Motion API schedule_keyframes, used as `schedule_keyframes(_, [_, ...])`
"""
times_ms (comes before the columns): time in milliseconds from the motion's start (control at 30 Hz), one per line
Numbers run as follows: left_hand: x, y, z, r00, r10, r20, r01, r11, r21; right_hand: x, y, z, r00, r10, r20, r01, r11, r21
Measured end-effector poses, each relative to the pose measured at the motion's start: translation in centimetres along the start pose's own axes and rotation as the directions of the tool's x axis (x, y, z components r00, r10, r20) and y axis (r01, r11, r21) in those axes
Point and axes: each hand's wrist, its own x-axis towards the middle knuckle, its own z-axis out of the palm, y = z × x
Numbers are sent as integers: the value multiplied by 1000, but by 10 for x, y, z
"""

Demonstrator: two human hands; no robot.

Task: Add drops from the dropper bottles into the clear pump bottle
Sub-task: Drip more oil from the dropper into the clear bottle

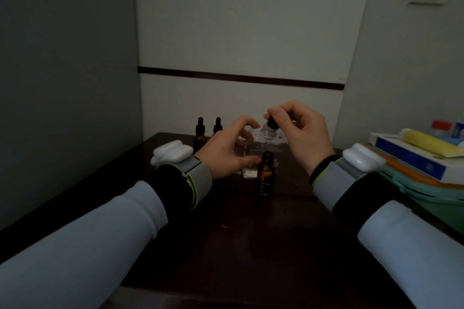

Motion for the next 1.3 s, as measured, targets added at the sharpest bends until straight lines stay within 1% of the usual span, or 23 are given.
schedule_keyframes(67, [0,-1,1,1000,-1,-13,2,1000,13,2,-4,-1,995,-22,-96,27,998,52])
schedule_keyframes(167, [0,-3,1,999,-10,-45,12,999,40,8,-13,-10,959,-46,-281,101,978,182])
schedule_keyframes(233, [1,-4,1,998,-22,-55,25,998,49,10,-17,-16,942,-30,-334,116,963,242])
schedule_keyframes(300, [1,-3,-1,998,-33,-53,35,998,51,9,-16,-16,954,-12,-298,90,965,248])
schedule_keyframes(400, [1,-1,-3,998,-46,-32,48,998,45,5,-11,-7,984,-10,-177,41,985,169])
schedule_keyframes(500, [0,-1,-3,999,-47,-29,47,998,30,2,-9,-3,994,-23,-111,37,991,132])
schedule_keyframes(767, [1,-3,-2,999,-39,-31,40,999,27,0,-6,-3,998,-18,-58,22,998,55])
schedule_keyframes(867, [1,-3,-2,999,-40,-32,41,999,28,0,-7,-3,999,-21,-45,24,998,64])
schedule_keyframes(967, [2,-3,-3,999,-45,-19,46,999,23,-2,-8,-2,1000,8,-11,-7,996,89])
schedule_keyframes(1067, [2,-4,-3,998,-53,-16,53,998,25,-4,-9,-1,1000,-7,29,5,999,47])
schedule_keyframes(1133, [2,-4,-3,999,-53,-11,53,998,28,-4,-11,-1,999,-21,29,20,999,47])
schedule_keyframes(1233, [2,-4,-3,999,-52,-12,53,998,36,-5,-13,-2,1000,-4,26,1,995,103])
schedule_keyframes(1300, [3,-5,-2,999,-46,-13,47,998,38,-6,-13,-2,999,-5,46,1,997,82])
